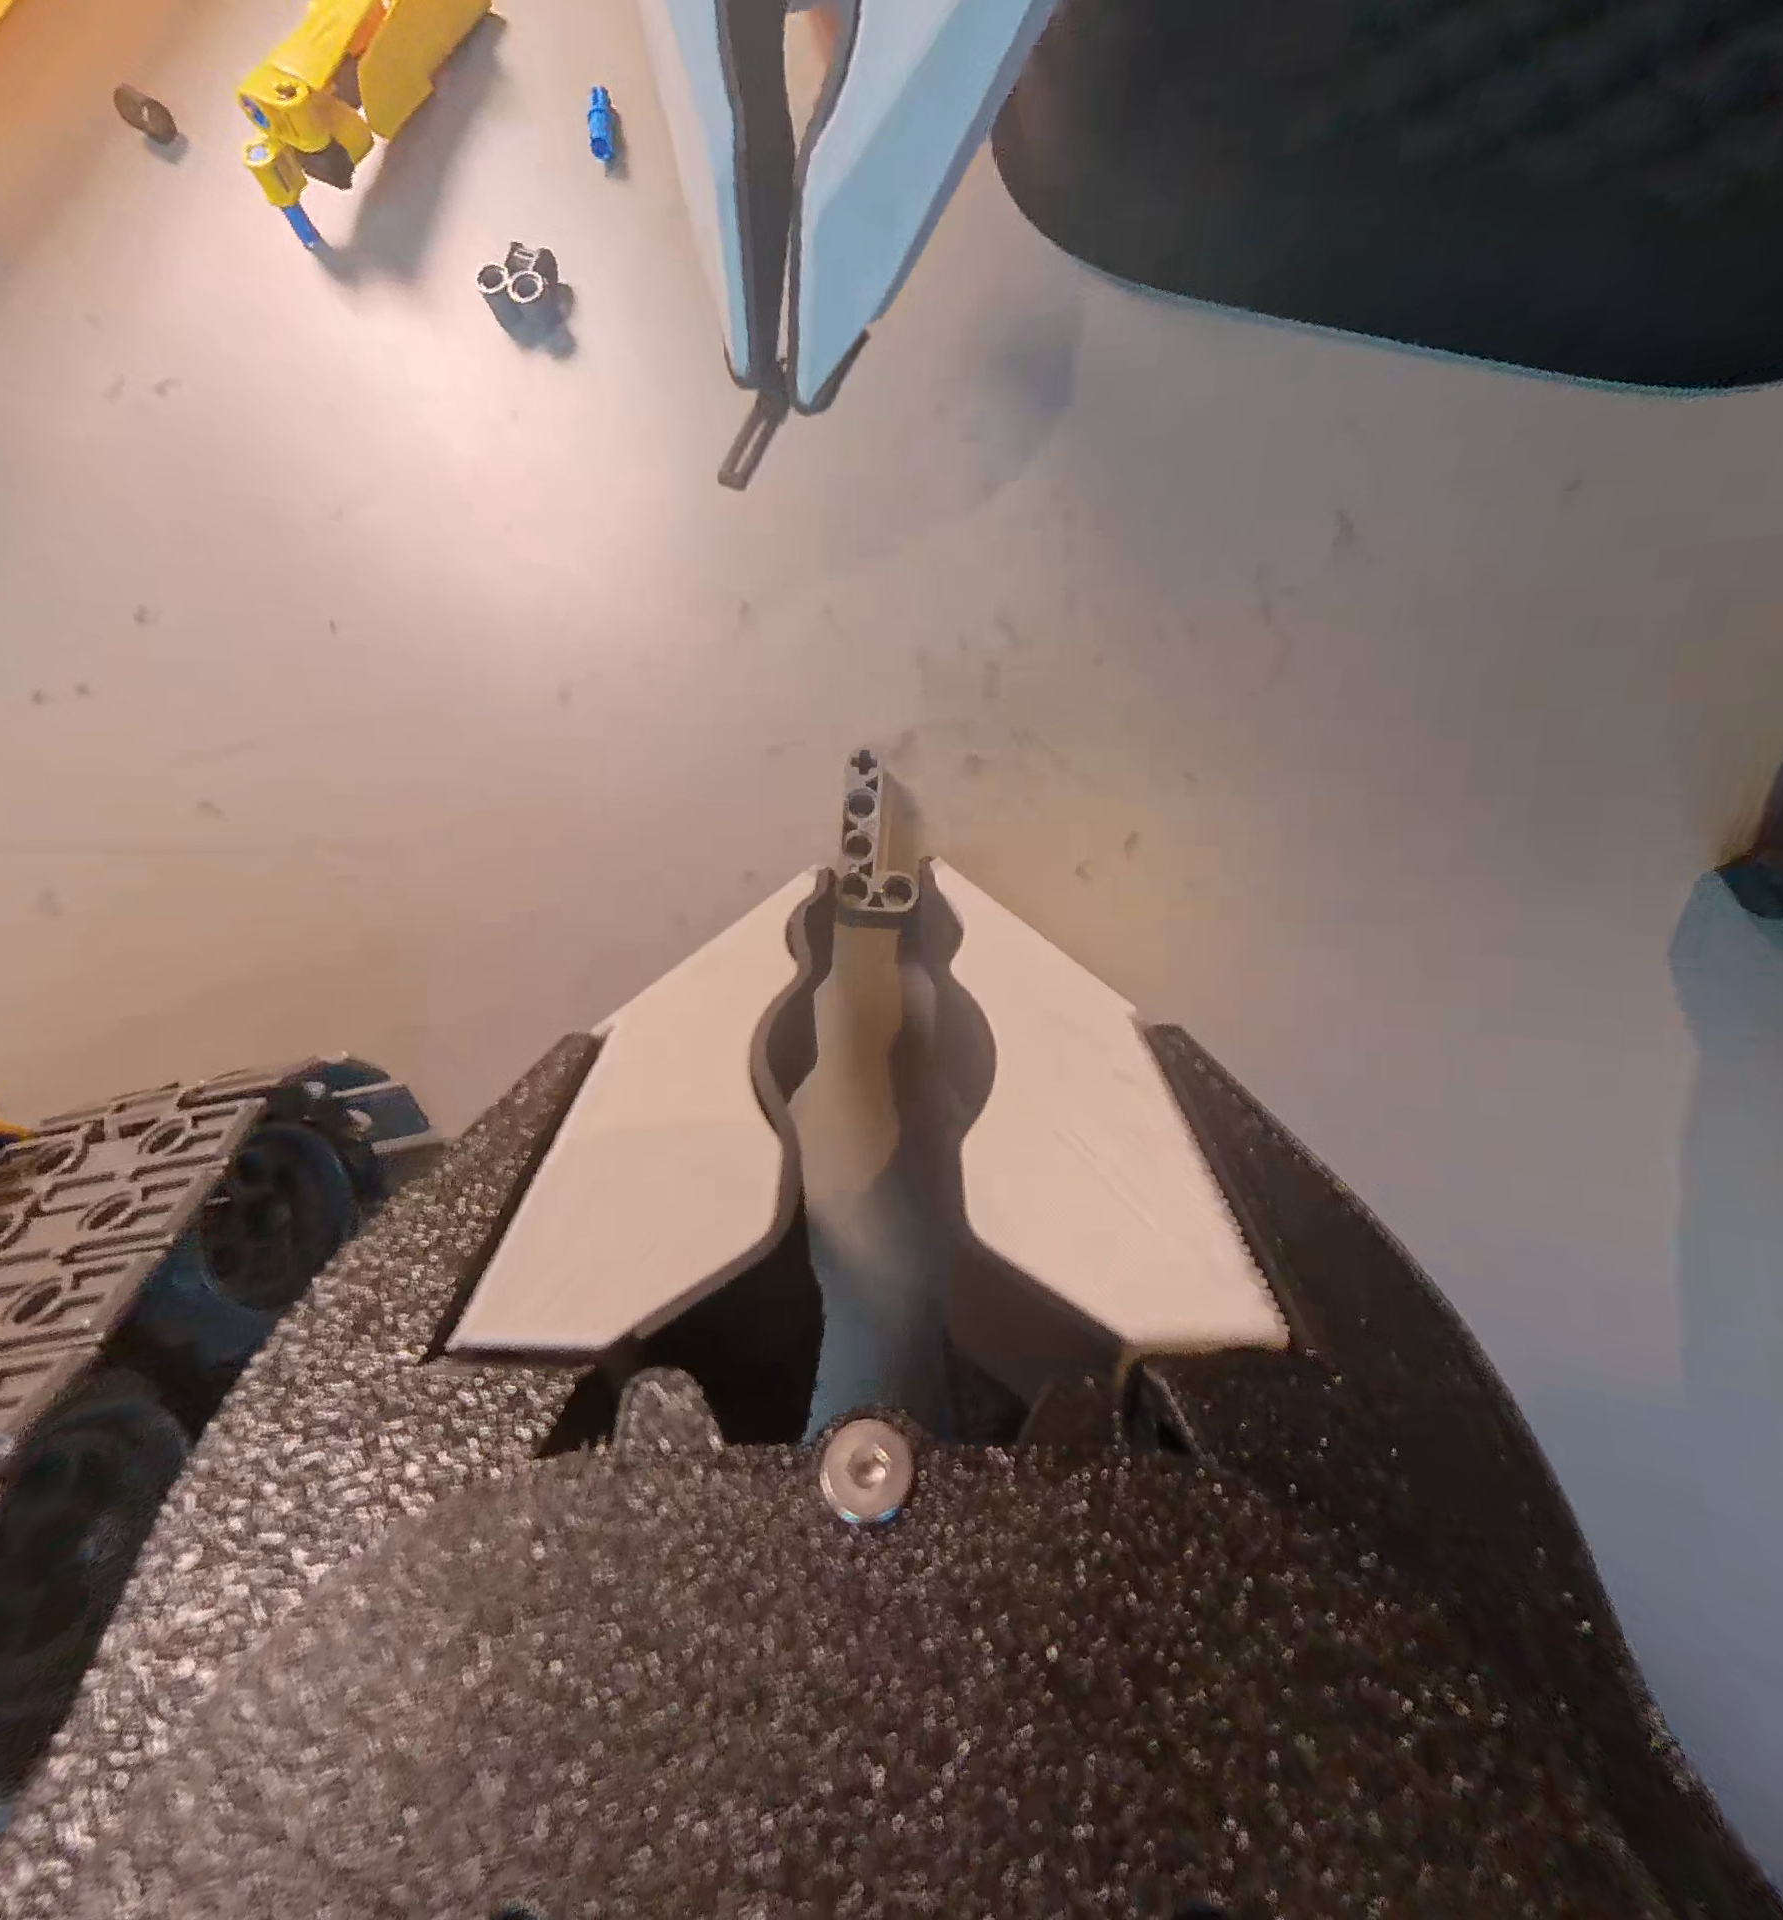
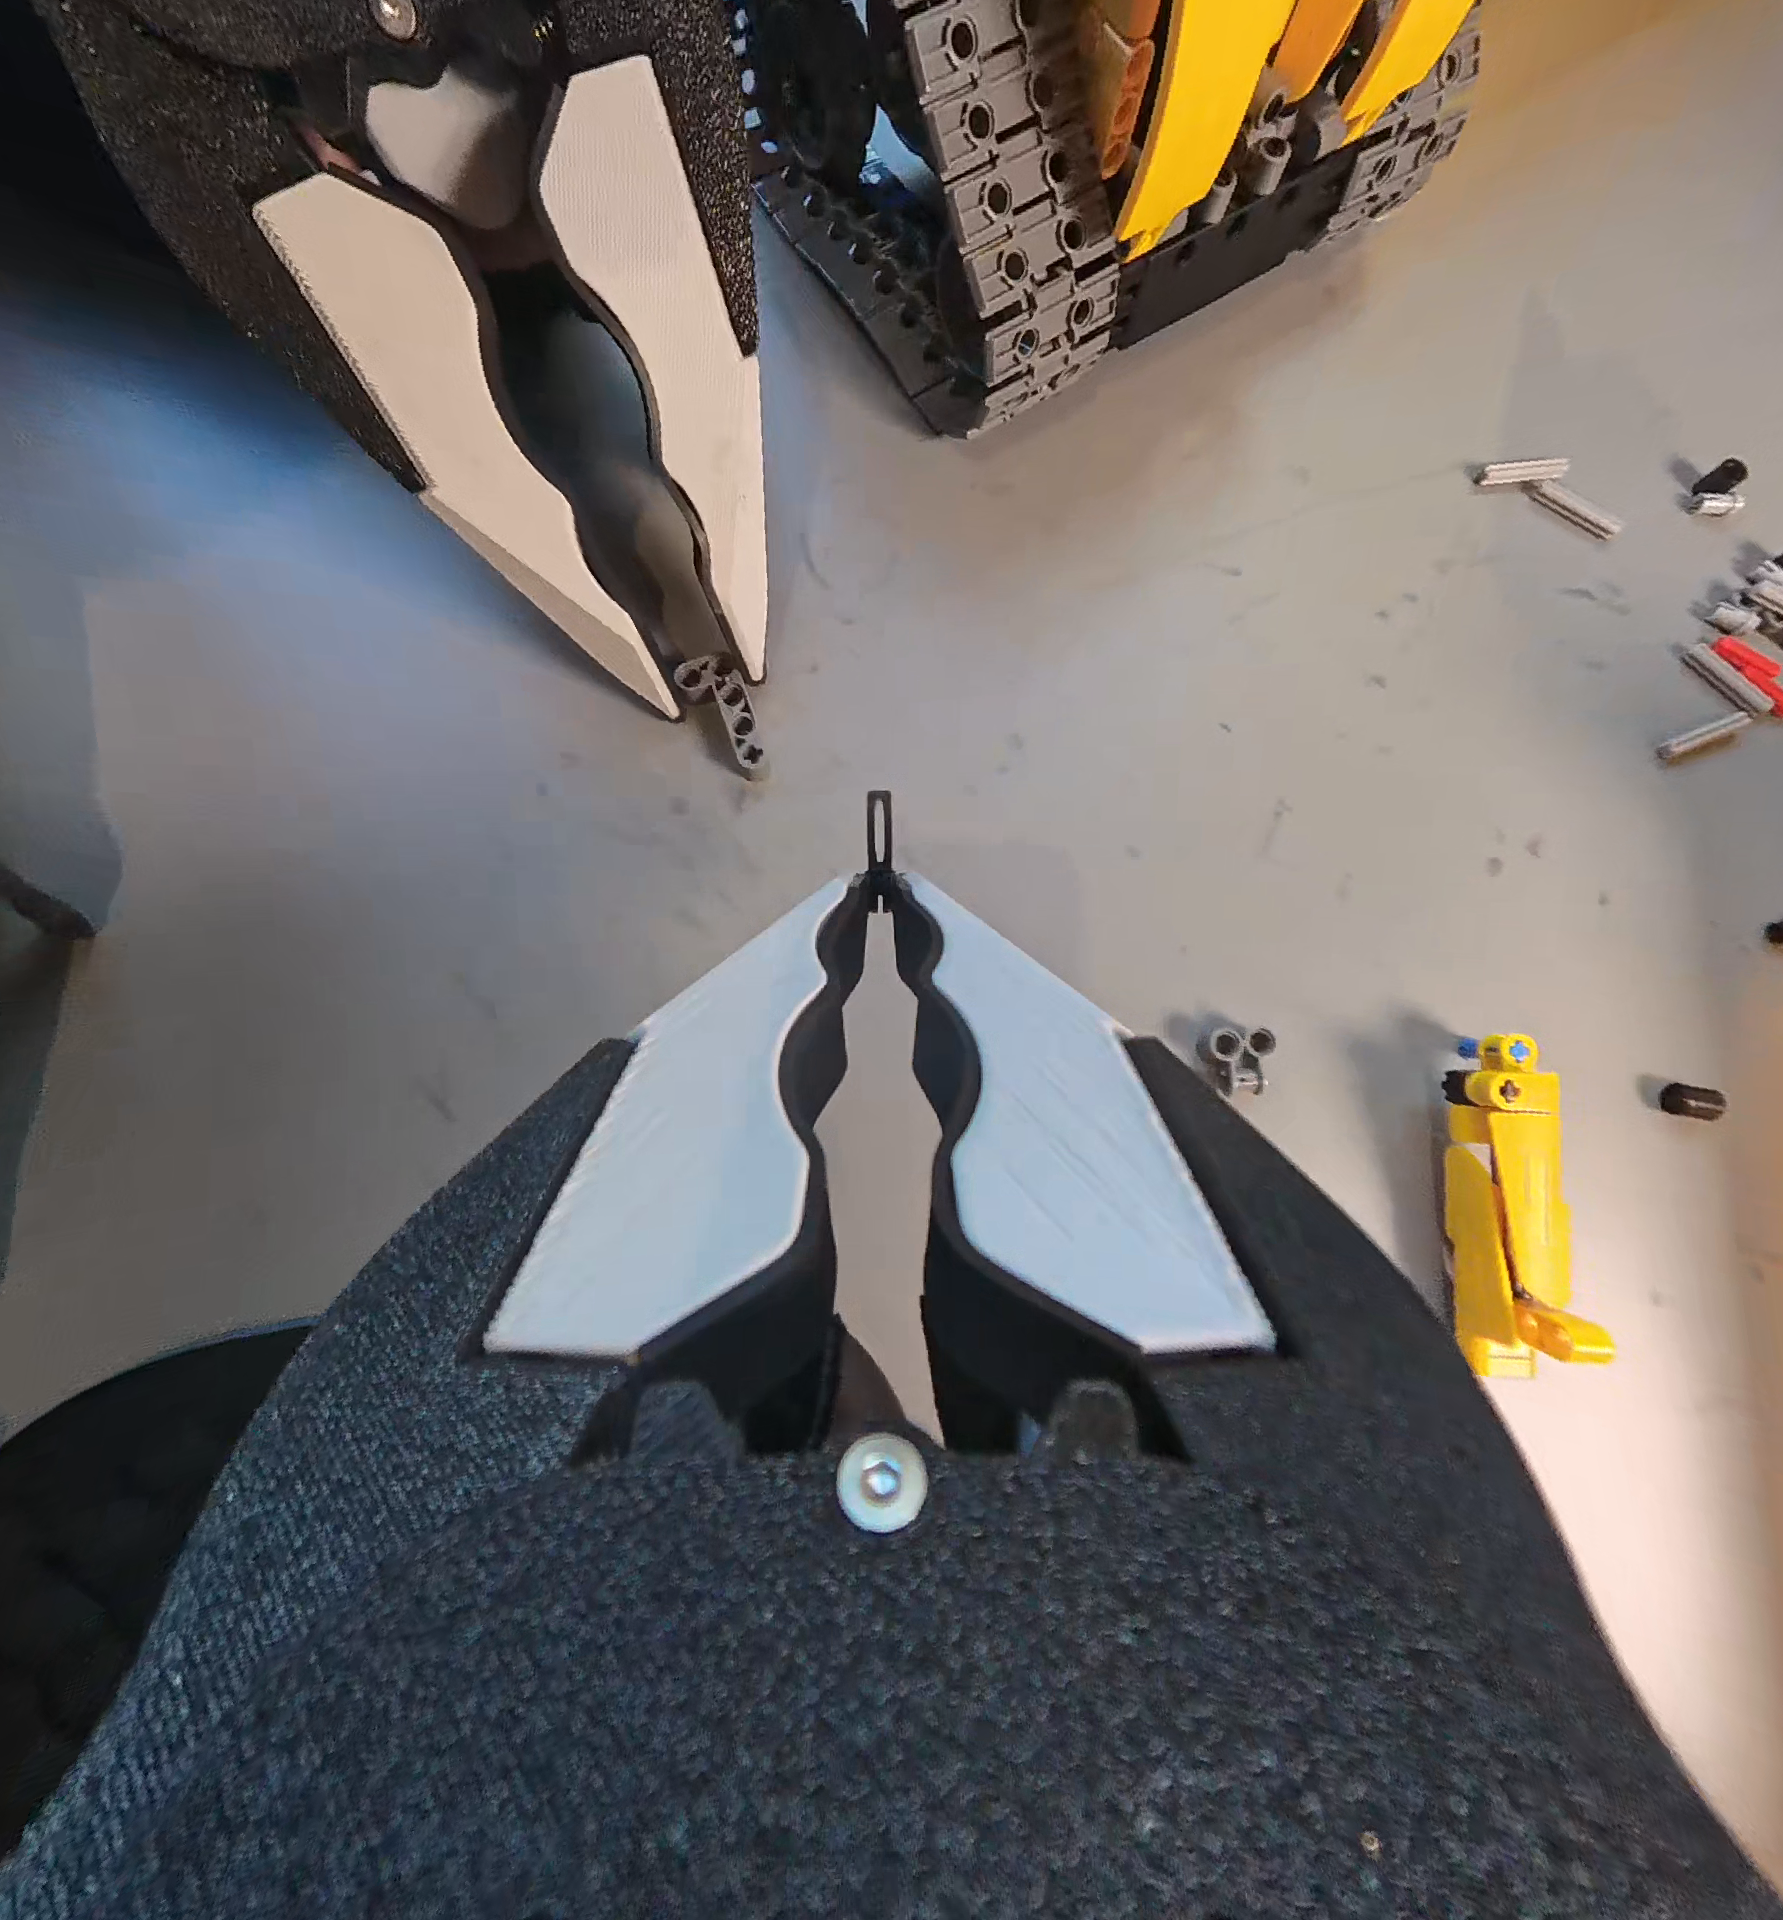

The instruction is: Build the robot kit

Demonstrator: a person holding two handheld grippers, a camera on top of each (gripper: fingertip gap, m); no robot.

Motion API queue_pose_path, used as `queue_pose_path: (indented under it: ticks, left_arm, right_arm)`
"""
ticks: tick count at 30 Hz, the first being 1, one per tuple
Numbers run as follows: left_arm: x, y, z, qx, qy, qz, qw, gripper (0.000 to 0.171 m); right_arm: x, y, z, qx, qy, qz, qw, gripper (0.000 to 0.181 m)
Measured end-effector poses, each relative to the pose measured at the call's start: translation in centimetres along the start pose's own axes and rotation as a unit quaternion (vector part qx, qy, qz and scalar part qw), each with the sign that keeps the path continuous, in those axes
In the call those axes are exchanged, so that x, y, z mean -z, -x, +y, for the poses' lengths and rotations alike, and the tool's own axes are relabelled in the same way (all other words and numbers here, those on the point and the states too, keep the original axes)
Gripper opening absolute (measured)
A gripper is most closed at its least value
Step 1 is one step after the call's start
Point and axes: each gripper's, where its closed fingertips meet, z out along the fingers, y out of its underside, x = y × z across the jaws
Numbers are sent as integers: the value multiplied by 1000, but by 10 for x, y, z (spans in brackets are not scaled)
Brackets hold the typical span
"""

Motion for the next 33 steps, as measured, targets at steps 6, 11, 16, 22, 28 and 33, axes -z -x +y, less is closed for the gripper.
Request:
queue_pose_path:
  ticks: [6, 11, 16, 22, 28, 33]
  left_arm:
    - [-1, 0, -1, 56, 7, -33, 998, 15]
    - [5, 1, 1, 69, 7, -21, 997, 29]
    - [26, 6, -23, 41, -66, -2, 997, 33]
    - [35, -1, -43, -79, -123, 36, 989, 27]
    - [33, -2, -43, -88, -151, 41, 984, 8]
    - [34, -3, -40, -85, -156, 39, 983, 3]
  right_arm:
    - [-4, 4, -3, -10, 5, -3, 1000, 4]
    - [-7, 9, -5, -11, 6, -10, 1000, 4]
    - [-7, 15, -14, -2, -14, -26, 1000, 4]
    - [-9, 28, -36, 17, -42, -59, 997, 4]
    - [-11, 38, -46, 13, -66, -85, 994, 4]
    - [-14, 40, -46, 3, -75, -100, 992, 4]
